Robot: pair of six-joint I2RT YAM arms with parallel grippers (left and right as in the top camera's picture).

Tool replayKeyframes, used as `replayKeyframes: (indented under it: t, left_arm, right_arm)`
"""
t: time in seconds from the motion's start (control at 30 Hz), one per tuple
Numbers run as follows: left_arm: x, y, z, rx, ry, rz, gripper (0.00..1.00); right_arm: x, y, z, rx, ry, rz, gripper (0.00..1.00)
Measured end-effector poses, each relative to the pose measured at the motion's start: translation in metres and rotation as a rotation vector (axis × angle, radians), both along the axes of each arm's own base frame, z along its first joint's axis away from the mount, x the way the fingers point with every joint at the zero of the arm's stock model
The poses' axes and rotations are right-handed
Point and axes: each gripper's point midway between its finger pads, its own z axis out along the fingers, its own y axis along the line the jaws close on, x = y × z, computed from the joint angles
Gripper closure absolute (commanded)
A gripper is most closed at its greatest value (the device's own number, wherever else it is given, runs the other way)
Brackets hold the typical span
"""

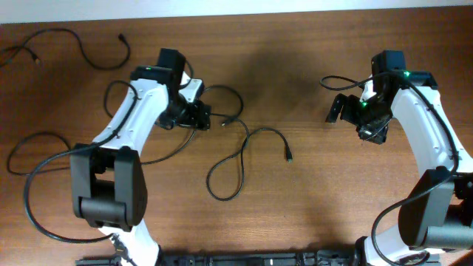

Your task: Untangle cables

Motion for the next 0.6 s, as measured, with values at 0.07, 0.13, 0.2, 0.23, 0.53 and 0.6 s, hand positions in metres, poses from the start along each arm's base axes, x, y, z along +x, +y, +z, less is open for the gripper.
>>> replayKeyframes:
  t: [0.07,0.13,0.2,0.23,0.53,0.6]
  left_arm:
    - [0.000,-0.012,-0.001,0.014,-0.018,-0.037,0.12]
    - [-0.001,-0.016,-0.005,0.050,-0.032,-0.062,0.13]
    - [-0.005,-0.011,-0.012,0.086,-0.029,-0.066,0.13]
    - [-0.006,-0.007,-0.017,0.101,-0.027,-0.064,0.13]
    - [-0.002,0.004,-0.046,0.153,-0.086,-0.057,0.57]
    - [-0.002,0.004,-0.046,0.155,-0.087,-0.059,0.63]
  right_arm:
    - [0.000,0.000,0.000,0.000,0.000,0.000,0.02]
    - [0.000,0.000,0.000,0.000,0.000,0.000,0.02]
    - [0.000,0.000,0.000,0.000,0.000,0.000,0.02]
    - [0.000,0.000,0.000,0.000,0.000,-0.001,0.02]
    - [0.000,0.000,0.000,0.000,-0.001,0.000,0.02]
    - [0.000,0.000,0.000,0.000,0.000,0.000,0.02]
